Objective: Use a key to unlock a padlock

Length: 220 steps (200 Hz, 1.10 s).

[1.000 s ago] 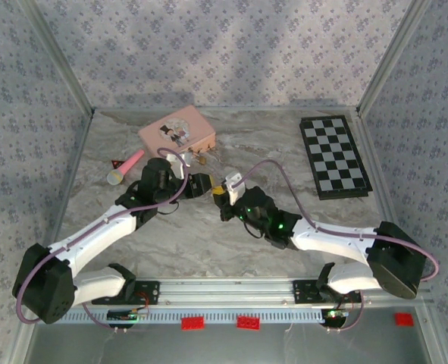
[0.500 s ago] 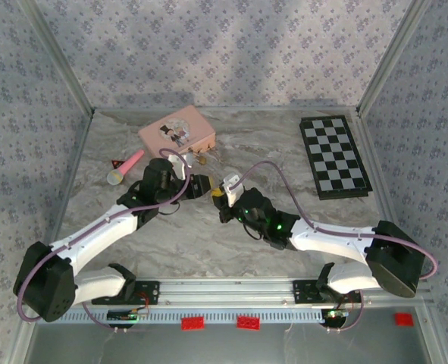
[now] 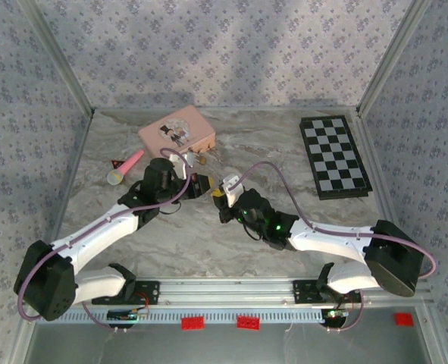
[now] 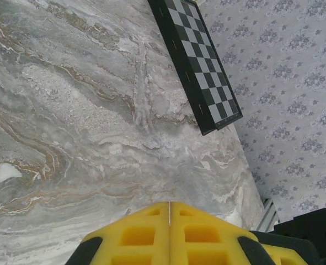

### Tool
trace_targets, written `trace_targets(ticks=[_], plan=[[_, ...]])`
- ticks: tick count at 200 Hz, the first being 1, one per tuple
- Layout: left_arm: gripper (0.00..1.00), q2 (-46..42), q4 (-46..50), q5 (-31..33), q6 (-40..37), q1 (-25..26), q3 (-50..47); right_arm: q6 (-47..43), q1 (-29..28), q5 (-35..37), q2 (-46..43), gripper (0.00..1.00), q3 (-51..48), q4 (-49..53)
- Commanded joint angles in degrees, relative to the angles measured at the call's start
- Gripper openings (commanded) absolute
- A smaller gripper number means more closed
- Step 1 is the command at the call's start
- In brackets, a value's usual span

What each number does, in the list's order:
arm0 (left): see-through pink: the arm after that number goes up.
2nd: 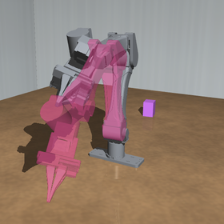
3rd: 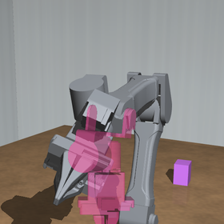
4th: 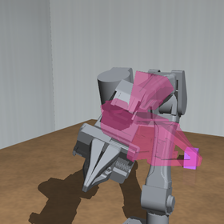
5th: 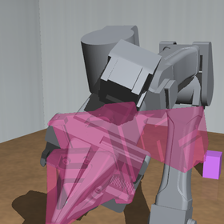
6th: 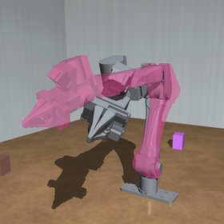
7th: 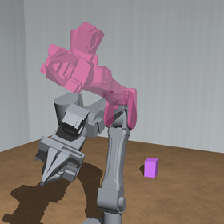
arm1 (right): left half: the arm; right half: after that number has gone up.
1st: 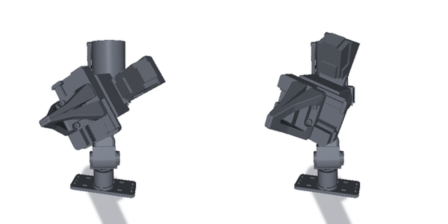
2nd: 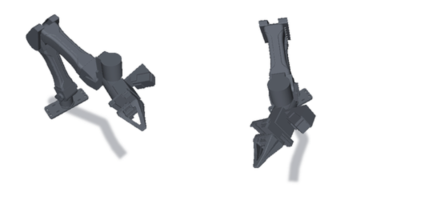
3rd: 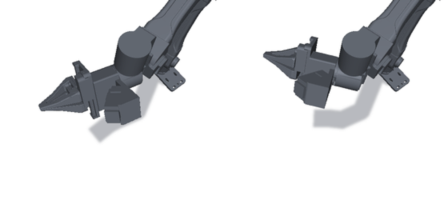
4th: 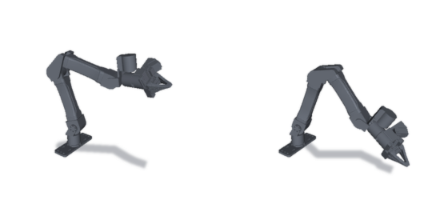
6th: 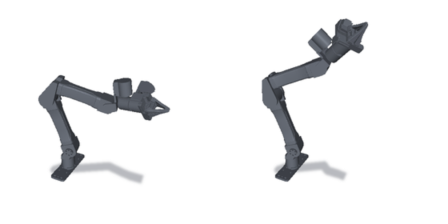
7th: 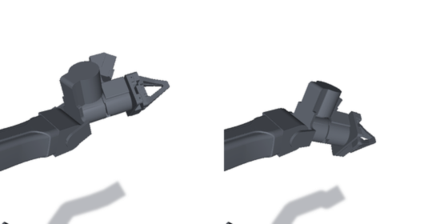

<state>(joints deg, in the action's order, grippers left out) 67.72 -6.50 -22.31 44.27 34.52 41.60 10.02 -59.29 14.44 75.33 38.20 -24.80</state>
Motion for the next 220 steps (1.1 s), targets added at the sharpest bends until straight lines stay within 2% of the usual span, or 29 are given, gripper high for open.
trace_targets(ticks=[1,10,36,68,77,91,108,142,154,166,193,220], plan=[[0.0,-0.3,-2.6,0.5,1.3,0.0,0.2,1.0,0.2,2.3,0.1,0.0,2.4,0.9],[0.0,-0.5,-2.9,1.1,1.6,0.1,-0.2,2.4,0.7,2.2,-0.2,0.0,2.3,1.2],[0.0,-2.2,-3.0,4.6,2.4,0.1,-1.3,7.0,3.6,-1.8,-1.5,0.11,1.5,1.0],[0.0,-4.9,-3.7,10.6,5.1,-0.2,-3.0,17.6,8.1,-7.5,-2.2,0.46,-0.1,-0.4],[0.0,-5.4,-4.0,12.5,6.5,-0.3,-3.6,22.1,9.6,-10.3,-2.2,0.52,-1.3,-2.7],[0.0,-5.4,-5.1,14.3,9.5,-0.6,-4.1,27.9,11.6,-14.2,-1.6,0.54,-2.8,-6.8],[0.0,-5.1,-8.9,15.3,14.0,-0.7,-5.7,34.1,13.0,-15.6,-0.7,0.61,-4.2,-11.0],[0.0,-3.9,-17.7,15.9,22.4,-0.5,-8.6,43.1,13.5,-17.6,4.5,0.63,-8.5,-31.3],[0.0,-3.9,-17.8,15.8,22.9,-0.1,-7.9,44.9,13.8,-20.9,5.7,0.64,-6.6,-31.2],[0.0,-4.2,-18.1,15.8,22.7,0.5,-7.4,47.1,13.7,-20.9,6.3,0.65,-5.3,-28.9],[0.0,-5.2,-20.1,15.5,22.9,0.8,-7.7,50.7,14.0,-24.4,9.8,0.66,-5.0,-38.8],[0.0,-5.4,-22.5,13.2,22.5,1.0,-7.7,51.3,13.9,-25.2,10.0,0.73,-3.4,-36.6]])
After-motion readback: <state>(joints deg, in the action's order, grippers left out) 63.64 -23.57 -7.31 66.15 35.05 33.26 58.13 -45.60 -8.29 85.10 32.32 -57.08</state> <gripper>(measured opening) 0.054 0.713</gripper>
